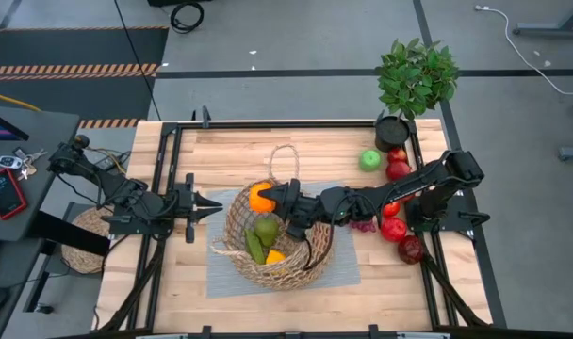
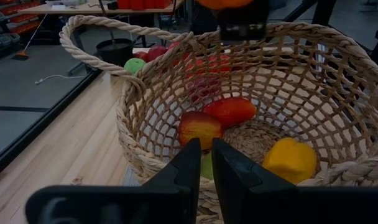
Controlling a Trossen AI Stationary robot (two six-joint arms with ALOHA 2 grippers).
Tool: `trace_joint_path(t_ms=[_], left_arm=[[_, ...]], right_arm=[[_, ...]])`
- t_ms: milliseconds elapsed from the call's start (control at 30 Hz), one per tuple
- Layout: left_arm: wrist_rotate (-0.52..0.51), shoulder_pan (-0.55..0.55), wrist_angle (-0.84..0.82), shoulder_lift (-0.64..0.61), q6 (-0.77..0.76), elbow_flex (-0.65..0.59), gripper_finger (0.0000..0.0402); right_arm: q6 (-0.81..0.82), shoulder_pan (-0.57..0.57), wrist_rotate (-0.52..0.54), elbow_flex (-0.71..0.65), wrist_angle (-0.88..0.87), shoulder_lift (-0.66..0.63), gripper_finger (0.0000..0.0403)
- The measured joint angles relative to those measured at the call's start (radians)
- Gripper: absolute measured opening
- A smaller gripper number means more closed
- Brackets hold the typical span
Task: Build produce basket
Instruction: Put the orange into the basket
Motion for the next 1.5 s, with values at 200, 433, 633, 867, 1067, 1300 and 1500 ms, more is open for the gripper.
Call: trace_joint_path(t_ms=[200, 433, 633, 867, 1067, 1300, 1500], left_arm=[[0.000, 0.000, 0.000, 0.000, 0.000, 0.000, 0.0048], [0.000, 0.000, 0.000, 0.000, 0.000, 0.000, 0.0048], [0.000, 0.000, 0.001, 0.000, 0.000, 0.000, 0.0048], [0.000, 0.000, 0.000, 0.000, 0.000, 0.000, 0.0048], [0.000, 0.000, 0.000, 0.000, 0.000, 0.000, 0.0048], [0.000, 0.000, 0.001, 0.000, 0.000, 0.000, 0.0048], [0.000, 0.000, 0.000, 0.000, 0.000, 0.000, 0.0048]], right_arm=[[0.363, -0.060, -0.143, 0.000, -0.002, 0.000, 0.0323], [0.571, -0.125, -0.340, 0.000, -0.097, 0.054, 0.0323], [0.618, -0.116, -0.387, 0.000, -0.130, 0.142, 0.0323], [0.689, -0.104, -0.399, 0.002, -0.216, 0.156, 0.0323], [0.817, -0.110, -0.435, 0.040, -0.405, 0.120, 0.0323], [0.953, -0.122, -0.506, 0.213, -0.742, 0.136, 0.0323], [1.028, -0.123, -0.489, 0.247, -0.884, 0.154, 0.0323]])
